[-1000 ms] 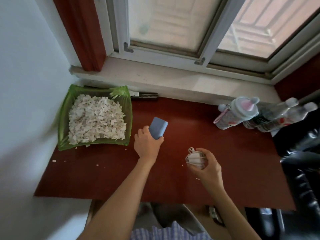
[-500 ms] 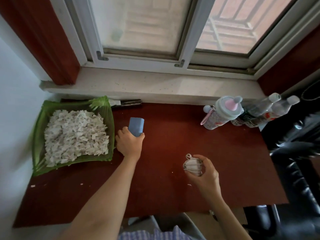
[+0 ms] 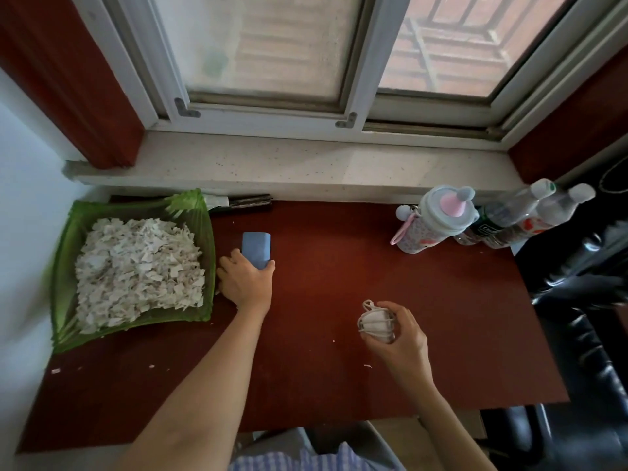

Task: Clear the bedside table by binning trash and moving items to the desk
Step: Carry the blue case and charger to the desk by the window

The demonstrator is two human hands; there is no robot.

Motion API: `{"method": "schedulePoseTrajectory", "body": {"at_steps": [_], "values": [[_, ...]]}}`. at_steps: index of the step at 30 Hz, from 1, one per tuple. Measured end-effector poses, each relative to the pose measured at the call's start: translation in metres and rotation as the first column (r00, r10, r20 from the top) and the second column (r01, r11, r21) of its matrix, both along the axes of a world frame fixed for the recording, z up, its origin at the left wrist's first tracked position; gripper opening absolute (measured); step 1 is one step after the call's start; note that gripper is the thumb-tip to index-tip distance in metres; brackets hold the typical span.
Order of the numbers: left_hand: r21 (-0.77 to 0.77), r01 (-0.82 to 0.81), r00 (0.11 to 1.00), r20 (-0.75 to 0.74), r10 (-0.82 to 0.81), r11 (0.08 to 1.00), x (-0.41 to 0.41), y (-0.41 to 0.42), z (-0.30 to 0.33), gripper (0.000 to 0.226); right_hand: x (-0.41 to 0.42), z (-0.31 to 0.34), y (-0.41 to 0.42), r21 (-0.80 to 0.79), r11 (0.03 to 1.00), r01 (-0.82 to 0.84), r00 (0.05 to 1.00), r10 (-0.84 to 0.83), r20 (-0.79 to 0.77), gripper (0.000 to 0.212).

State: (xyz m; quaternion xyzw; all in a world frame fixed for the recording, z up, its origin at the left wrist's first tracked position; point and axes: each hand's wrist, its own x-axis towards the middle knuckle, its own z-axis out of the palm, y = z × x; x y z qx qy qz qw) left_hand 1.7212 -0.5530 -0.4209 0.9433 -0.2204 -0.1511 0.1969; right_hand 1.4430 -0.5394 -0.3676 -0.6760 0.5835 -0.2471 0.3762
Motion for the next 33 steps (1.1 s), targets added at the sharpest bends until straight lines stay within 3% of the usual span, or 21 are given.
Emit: {"method": "schedulePoseTrajectory", "body": {"at_steps": [7, 11, 16, 18, 33], "values": [[0.046, 0.059, 0.998, -0.011, -0.059, 0.997, -0.011, 0.014, 0.003, 0.081, 0.012, -0.003, -0.017, 0.018, 0.998, -0.06, 0.998, 0.059, 0.015, 0.054], [-0.01, 0.174, 0.981, 0.093, -0.172, 0.985, -0.031, 0.05, -0.002, 0.078, 0.032, -0.006, -0.032, 0.064, 0.987, -0.145, 0.989, 0.142, 0.048, 0.054], [0.086, 0.523, 0.803, 0.284, -0.524, 0.848, -0.055, 0.109, -0.014, 0.073, 0.073, -0.016, -0.063, 0.071, 0.952, -0.298, 0.954, 0.298, 0.013, 0.055], [0.118, 0.592, 0.739, 0.316, -0.595, 0.797, -0.06, 0.129, -0.02, 0.073, 0.092, -0.022, -0.077, 0.062, 0.94, -0.336, 0.942, 0.337, -0.006, 0.055], [0.188, 0.549, 0.793, 0.191, -0.579, 0.814, -0.064, 0.167, -0.035, 0.058, 0.192, -0.048, -0.147, -0.045, 0.901, -0.431, 0.9, 0.426, -0.09, 0.055]]}}
